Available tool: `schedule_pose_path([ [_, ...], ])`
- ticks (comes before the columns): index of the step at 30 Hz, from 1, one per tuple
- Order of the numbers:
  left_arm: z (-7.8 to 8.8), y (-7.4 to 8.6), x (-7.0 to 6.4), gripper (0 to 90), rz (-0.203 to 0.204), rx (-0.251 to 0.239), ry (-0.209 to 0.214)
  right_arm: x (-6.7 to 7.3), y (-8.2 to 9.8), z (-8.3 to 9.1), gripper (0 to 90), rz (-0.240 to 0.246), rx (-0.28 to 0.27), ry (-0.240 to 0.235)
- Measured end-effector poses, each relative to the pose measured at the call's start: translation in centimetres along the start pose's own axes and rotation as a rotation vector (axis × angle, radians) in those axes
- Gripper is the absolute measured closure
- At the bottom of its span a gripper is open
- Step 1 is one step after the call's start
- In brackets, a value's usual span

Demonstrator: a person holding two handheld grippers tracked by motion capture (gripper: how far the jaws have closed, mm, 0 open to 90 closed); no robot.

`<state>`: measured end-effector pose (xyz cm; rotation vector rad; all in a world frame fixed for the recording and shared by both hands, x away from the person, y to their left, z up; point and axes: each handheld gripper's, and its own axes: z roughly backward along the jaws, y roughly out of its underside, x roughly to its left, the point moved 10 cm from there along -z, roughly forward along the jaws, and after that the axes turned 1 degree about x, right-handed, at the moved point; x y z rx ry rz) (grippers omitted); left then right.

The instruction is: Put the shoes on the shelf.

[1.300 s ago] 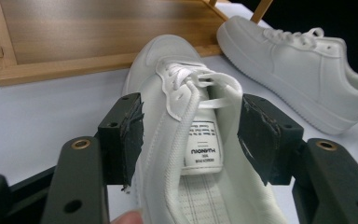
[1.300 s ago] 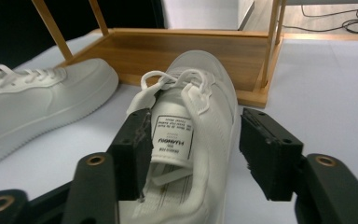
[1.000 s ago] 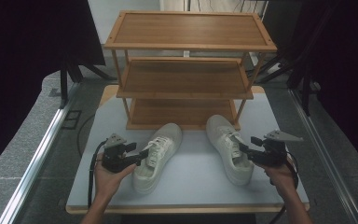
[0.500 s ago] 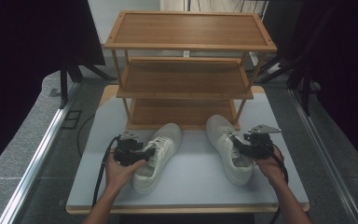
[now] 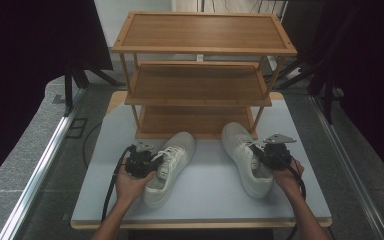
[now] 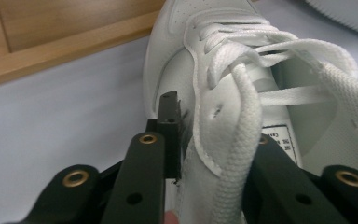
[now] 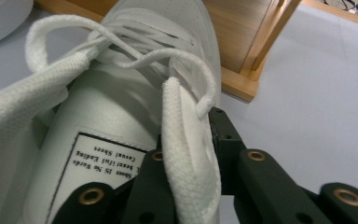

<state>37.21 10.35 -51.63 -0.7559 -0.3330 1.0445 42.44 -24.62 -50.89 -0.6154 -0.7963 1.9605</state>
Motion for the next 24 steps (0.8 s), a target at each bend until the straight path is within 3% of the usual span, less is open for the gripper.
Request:
schedule_pose_path([
  [3, 0.0, -0.1, 0.1, 80.1, 0.029, -0.035, 0.018, -0.4, 0.1, 0.1, 84.7, -0.057, -0.027, -0.026],
  [10, 0.2, -0.3, 0.3, 80.9, 0.082, -0.058, 0.071, -0.4, 0.0, 0.2, 84.9, -0.100, -0.064, -0.049],
  [11, 0.3, -0.4, 0.4, 81.0, 0.091, -0.063, 0.082, -0.3, -0.1, 0.4, 84.8, -0.128, -0.087, -0.073],
  [12, 0.6, -0.6, 0.4, 81.1, 0.114, -0.076, 0.107, -0.2, -0.1, 0.5, 84.8, -0.136, -0.099, -0.085],
  [15, 1.0, -0.8, 0.4, 81.1, 0.135, -0.096, 0.128, 0.0, -0.2, 1.1, 84.8, -0.142, -0.132, -0.093],
  [19, 2.9, -1.7, 0.1, 81.0, 0.202, -0.176, 0.218, 0.2, -0.1, 1.9, 84.7, -0.170, -0.168, -0.107],
  [20, 2.9, -1.7, 0.1, 81.0, 0.202, -0.176, 0.218, 0.2, -0.1, 1.9, 84.7, -0.170, -0.168, -0.107],
  [21, 3.4, -1.9, 0.0, 81.0, 0.224, -0.200, 0.245, 0.1, 0.1, 2.4, 84.7, -0.212, -0.190, -0.131],
  [23, 4.2, -2.3, -0.3, 80.9, 0.259, -0.235, 0.289, 0.1, 0.1, 2.6, 84.6, -0.228, -0.199, -0.139],
  [24, 4.7, -2.5, -0.6, 81.0, 0.276, -0.260, 0.320, 0.2, 0.2, 3.1, 84.6, -0.262, -0.219, -0.158],
])
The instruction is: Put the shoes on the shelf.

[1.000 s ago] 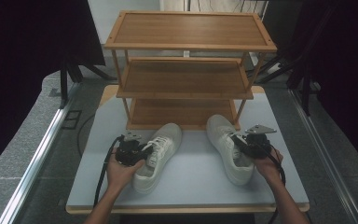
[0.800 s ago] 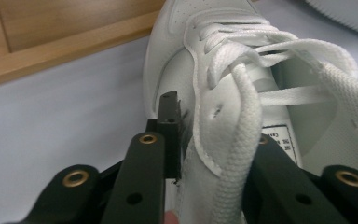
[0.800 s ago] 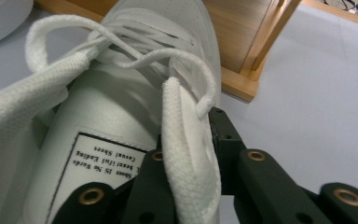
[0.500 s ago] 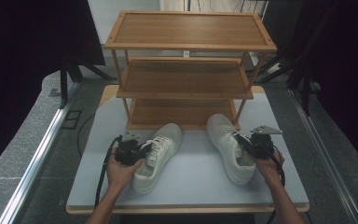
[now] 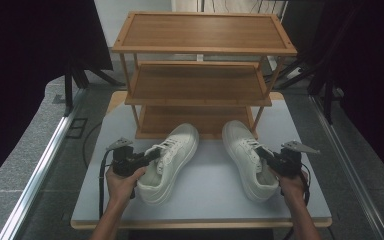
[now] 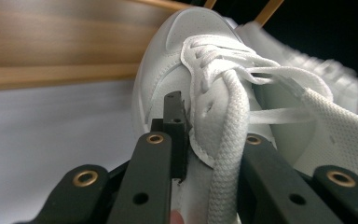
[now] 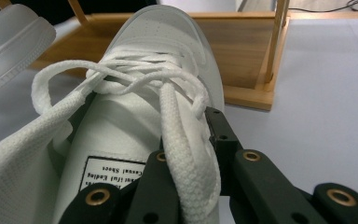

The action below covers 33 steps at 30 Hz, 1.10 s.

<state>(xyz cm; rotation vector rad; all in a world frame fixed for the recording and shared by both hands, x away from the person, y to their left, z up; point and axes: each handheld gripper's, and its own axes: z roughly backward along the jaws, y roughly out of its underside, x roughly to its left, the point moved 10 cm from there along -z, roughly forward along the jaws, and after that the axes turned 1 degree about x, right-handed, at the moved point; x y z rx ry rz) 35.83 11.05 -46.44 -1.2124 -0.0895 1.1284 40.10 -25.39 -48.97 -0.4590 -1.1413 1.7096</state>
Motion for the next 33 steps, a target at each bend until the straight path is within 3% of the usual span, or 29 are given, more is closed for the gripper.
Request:
schedule_pose_path([
  [5, 0.6, -0.4, -1.1, 81.0, 0.038, -0.055, 0.054, 0.7, -0.1, 0.8, 84.4, -0.072, -0.048, -0.044],
  [6, 0.8, -0.5, -1.3, 81.0, 0.051, -0.075, 0.073, 1.2, -0.2, 0.9, 84.4, -0.111, -0.070, -0.074],
  [9, 1.3, -0.6, -1.3, 81.0, 0.071, -0.102, 0.090, 1.7, -0.4, 1.3, 84.3, -0.137, -0.081, -0.101],
  [11, 1.4, -0.7, -1.2, 80.9, 0.073, -0.107, 0.092, 1.8, -0.5, 1.4, 84.3, -0.137, -0.085, -0.103],
  [18, 2.7, -0.8, -0.7, 80.9, 0.082, -0.128, 0.092, 3.0, -1.1, 2.8, 84.3, -0.206, -0.140, -0.165],
  [24, 3.7, -1.0, -0.7, 80.8, 0.091, -0.156, 0.097, 3.3, -1.7, 3.5, 84.3, -0.235, -0.171, -0.194],
  [33, 4.4, -2.2, -1.6, 80.9, 0.078, -0.191, 0.120, 4.1, -2.6, 4.2, 84.4, -0.236, -0.198, -0.226],
])
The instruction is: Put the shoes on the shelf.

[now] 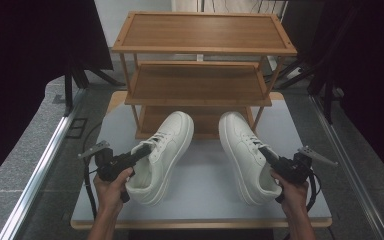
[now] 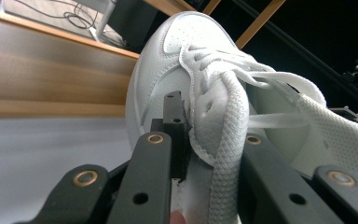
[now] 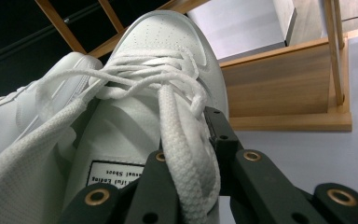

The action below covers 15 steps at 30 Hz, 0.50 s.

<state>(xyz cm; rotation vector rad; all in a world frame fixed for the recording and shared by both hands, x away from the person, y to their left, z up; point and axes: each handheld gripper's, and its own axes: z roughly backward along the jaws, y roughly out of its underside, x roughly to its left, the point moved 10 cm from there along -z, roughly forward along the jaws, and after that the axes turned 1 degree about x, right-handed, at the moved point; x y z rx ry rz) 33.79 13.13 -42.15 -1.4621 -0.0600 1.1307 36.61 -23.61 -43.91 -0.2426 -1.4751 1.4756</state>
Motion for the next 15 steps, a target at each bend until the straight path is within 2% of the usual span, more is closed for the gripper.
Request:
schedule_pose_path([
  [6, -0.1, -1.1, -0.7, 80.8, -0.021, -0.014, -0.004, 0.8, -0.9, -0.1, 84.4, 0.006, -0.020, -0.014],
  [8, -0.1, -1.9, -1.0, 80.9, -0.028, -0.026, 0.003, 1.2, -1.6, -0.2, 84.4, 0.007, -0.030, -0.026],
  [13, -0.5, -2.8, -1.3, 80.9, -0.010, -0.036, 0.026, 2.0, -2.9, -0.4, 84.4, 0.012, -0.052, -0.040],
  [15, -0.8, -3.6, -1.8, 80.8, -0.031, -0.042, 0.021, 2.7, -4.2, -0.5, 84.4, 0.014, -0.067, -0.047],
])
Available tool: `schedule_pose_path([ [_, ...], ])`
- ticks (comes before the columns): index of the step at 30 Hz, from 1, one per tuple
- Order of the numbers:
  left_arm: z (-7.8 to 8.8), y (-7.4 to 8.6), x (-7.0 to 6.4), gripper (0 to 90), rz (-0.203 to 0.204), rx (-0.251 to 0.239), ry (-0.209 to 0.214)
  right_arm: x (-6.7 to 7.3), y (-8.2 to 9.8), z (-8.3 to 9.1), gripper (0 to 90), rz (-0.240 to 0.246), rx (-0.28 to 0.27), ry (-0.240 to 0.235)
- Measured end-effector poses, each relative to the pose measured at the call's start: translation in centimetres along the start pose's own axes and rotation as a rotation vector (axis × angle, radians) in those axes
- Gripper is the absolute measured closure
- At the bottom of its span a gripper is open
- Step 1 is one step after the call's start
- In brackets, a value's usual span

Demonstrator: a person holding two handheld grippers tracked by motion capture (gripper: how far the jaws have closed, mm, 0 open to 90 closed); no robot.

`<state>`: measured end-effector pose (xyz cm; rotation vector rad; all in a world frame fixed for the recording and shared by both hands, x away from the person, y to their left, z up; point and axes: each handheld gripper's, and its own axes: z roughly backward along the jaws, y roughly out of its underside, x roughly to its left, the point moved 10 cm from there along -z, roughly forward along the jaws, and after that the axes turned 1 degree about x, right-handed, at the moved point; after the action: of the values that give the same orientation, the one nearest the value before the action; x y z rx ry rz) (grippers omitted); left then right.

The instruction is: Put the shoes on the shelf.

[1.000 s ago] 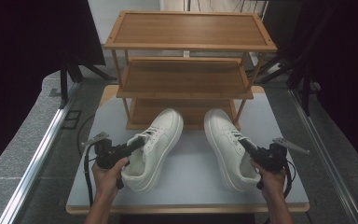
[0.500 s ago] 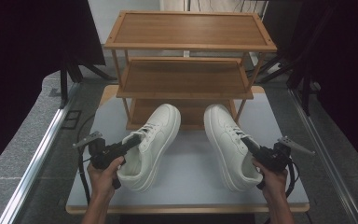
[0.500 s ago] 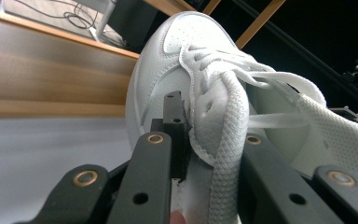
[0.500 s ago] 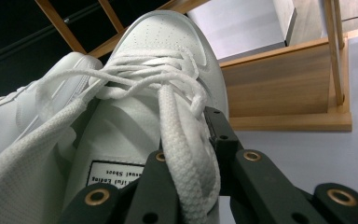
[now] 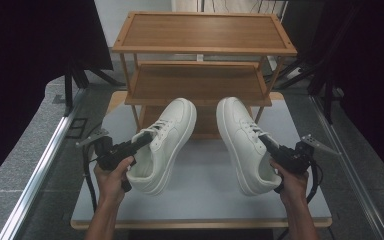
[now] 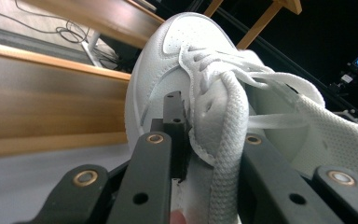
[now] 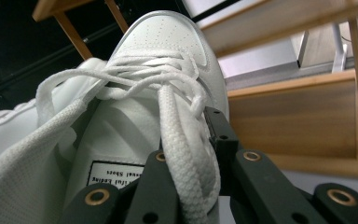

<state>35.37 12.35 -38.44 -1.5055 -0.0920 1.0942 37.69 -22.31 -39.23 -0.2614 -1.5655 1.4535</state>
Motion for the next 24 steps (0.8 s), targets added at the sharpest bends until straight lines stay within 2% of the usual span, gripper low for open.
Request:
schedule_pose_path([
  [7, -0.8, -2.0, -0.8, 80.8, 0.000, -0.023, 0.010, 1.1, -2.2, -0.6, 84.4, 0.008, -0.021, 0.005],
  [10, -1.7, -3.5, -1.4, 80.5, -0.039, -0.025, -0.013, 1.8, -3.9, -1.2, 84.4, 0.010, -0.024, 0.018],
  [13, -2.4, -4.4, -1.6, 80.6, -0.042, -0.023, -0.015, 2.0, -4.6, -1.6, 84.4, 0.014, -0.024, 0.027],
  [14, -3.1, -5.1, -1.7, 80.5, -0.038, -0.022, -0.009, 2.2, -5.7, -2.2, 84.4, 0.025, -0.024, 0.042],
  [15, -3.1, -5.1, -1.7, 80.6, -0.038, -0.022, -0.009, 2.2, -5.7, -2.2, 84.4, 0.025, -0.024, 0.042],
  [16, -3.6, -5.8, -1.6, 80.6, -0.031, -0.022, -0.010, 2.3, -6.6, -2.8, 84.4, 0.039, -0.026, 0.061],
  [17, -3.6, -5.8, -1.6, 80.5, -0.031, -0.022, -0.010, 2.3, -6.6, -2.8, 84.4, 0.039, -0.026, 0.061],
  [19, -4.5, -6.8, -1.5, 80.3, -0.027, -0.019, -0.017, 2.3, -7.8, -3.8, 84.4, 0.056, -0.026, 0.100],
  [21, -4.8, -7.2, -1.4, 80.3, -0.033, -0.017, -0.024, 2.2, -8.2, -4.1, 84.4, 0.064, -0.025, 0.111],
  [23, -5.2, -7.7, -1.3, 80.2, -0.035, -0.017, -0.037, 2.1, -8.7, -4.6, 84.4, 0.062, -0.027, 0.121],
  [24, -5.7, -8.3, -1.1, 80.2, -0.037, -0.020, -0.050, 1.8, -9.2, -5.2, 84.4, 0.040, -0.030, 0.124],
])
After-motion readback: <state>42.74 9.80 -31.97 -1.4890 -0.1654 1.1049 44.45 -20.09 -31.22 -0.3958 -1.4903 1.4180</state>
